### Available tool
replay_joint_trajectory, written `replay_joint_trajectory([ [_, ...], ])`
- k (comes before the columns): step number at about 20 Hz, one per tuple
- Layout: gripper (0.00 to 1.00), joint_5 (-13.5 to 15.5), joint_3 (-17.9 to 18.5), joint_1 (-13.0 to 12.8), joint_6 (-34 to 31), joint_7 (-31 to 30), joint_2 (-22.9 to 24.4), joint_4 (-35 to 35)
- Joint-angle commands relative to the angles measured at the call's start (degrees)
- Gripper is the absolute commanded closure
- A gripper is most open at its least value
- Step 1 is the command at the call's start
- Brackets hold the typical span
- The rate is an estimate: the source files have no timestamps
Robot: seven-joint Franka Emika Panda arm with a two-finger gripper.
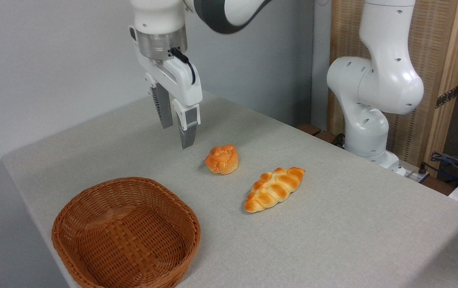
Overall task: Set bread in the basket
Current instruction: 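Lower the open gripper down onto the small round bread roll, then close the gripper around the round bread roll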
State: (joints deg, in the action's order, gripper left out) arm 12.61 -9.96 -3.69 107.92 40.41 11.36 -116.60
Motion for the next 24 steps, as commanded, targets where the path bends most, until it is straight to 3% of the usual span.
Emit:
replay_joint_trajectory([
  [1, 0.0, 1.3, 0.9, -3.7, 7.2, 2.0, 9.4, -13.5],
  [3, 0.0, 1.2, 0.9, -5.2, 7.3, 2.0, 9.7, -15.1],
  [8, 0.0, 0.7, 1.0, -5.3, 7.0, 7.0, 11.7, -19.4],
  [12, 0.0, 0.6, 0.9, -5.2, 7.0, 7.4, 11.5, -20.6],
  [16, 0.0, -1.7, 0.8, -5.2, 7.0, 8.1, 11.3, -21.0],
  [24, 0.0, -1.8, -0.8, -5.5, 7.4, 8.1, 10.3, -22.4],
])
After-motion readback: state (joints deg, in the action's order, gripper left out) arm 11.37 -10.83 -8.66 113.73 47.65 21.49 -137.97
